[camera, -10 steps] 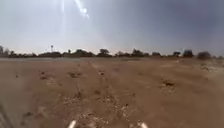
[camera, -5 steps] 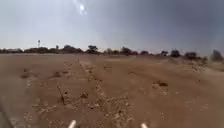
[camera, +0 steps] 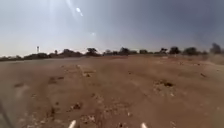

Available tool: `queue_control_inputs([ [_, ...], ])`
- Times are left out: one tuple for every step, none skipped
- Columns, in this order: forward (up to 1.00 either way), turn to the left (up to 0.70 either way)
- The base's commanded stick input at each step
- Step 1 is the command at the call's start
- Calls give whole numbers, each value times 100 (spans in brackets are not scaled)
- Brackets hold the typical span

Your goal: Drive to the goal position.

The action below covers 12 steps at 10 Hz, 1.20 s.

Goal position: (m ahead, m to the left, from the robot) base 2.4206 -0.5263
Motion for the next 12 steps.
queue_control_inputs([
  [50,0],
  [50,0],
  [50,0],
  [50,0],
  [50,0],
  [50,0],
  [50,0],
  [50,0],
  [50,0],
  [50,0],
  [50,0],
  [50,0],
])
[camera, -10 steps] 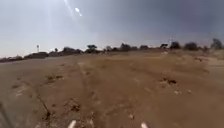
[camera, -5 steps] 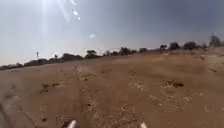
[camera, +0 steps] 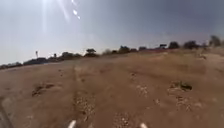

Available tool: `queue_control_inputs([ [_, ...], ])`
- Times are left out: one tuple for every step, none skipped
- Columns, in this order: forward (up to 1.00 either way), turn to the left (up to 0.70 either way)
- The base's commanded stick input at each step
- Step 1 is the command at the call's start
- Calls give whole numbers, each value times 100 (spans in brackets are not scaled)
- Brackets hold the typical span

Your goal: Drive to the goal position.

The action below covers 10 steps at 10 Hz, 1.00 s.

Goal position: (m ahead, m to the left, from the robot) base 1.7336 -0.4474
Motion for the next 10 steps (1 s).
queue_control_inputs([
  [50,0],
  [50,0],
  [50,0],
  [50,0],
  [50,0],
  [50,0],
  [50,0],
  [50,0],
  [50,0],
  [50,0],
])
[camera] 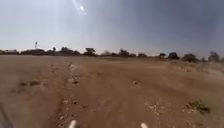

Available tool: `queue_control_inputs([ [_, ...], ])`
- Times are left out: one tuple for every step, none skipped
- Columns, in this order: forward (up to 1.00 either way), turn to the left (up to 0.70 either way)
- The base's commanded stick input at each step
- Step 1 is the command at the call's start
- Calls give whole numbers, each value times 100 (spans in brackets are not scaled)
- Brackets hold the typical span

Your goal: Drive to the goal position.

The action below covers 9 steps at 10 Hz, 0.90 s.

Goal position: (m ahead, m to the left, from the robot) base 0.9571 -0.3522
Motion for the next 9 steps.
queue_control_inputs([
  [50,0],
  [50,0],
  [50,0],
  [50,0],
  [50,0],
  [50,0],
  [50,0],
  [50,0],
  [50,0],
])
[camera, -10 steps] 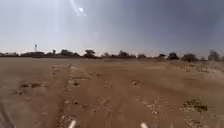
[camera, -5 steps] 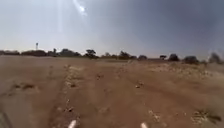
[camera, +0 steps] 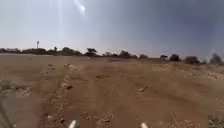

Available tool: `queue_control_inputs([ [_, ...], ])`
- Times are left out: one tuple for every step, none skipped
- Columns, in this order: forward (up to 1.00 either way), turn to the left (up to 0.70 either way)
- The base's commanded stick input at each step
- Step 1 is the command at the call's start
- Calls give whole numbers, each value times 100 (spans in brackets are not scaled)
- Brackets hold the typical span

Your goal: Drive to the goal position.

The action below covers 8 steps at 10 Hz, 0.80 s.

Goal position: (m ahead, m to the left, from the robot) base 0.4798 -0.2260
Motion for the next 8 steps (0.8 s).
queue_control_inputs([
  [50,0],
  [50,0],
  [50,0],
  [50,0],
  [50,0],
  [50,0],
  [50,0],
  [50,0],
])
